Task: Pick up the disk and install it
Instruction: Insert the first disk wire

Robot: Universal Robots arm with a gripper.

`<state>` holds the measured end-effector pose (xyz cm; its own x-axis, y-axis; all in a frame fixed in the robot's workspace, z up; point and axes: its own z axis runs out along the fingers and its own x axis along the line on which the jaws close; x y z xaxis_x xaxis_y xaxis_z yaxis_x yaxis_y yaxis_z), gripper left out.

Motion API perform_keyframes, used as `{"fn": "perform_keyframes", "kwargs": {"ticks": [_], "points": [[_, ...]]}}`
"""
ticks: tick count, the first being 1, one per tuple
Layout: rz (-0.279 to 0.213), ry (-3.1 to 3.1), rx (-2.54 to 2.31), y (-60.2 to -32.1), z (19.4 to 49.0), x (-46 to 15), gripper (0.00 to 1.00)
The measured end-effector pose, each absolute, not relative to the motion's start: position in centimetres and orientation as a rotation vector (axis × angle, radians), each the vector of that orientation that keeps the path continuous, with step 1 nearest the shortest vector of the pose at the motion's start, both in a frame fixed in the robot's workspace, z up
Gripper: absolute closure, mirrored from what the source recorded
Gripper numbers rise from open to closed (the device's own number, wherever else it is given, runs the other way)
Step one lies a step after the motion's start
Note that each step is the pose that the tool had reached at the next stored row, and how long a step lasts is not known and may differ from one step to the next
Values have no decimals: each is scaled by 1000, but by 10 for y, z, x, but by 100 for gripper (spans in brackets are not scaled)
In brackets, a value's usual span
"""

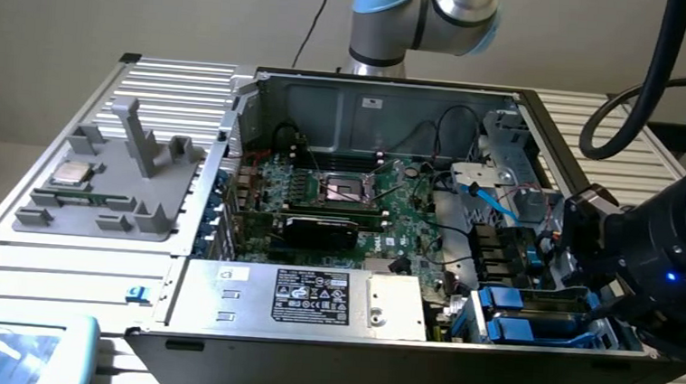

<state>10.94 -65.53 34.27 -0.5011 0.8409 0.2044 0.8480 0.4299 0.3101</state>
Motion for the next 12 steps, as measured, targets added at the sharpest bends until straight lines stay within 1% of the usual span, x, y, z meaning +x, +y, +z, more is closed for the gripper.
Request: {"fn": "perform_keyframes", "kwargs": {"ticks": [12], "points": [[-599,-2672,-1468,-660,341,110,62]]}}
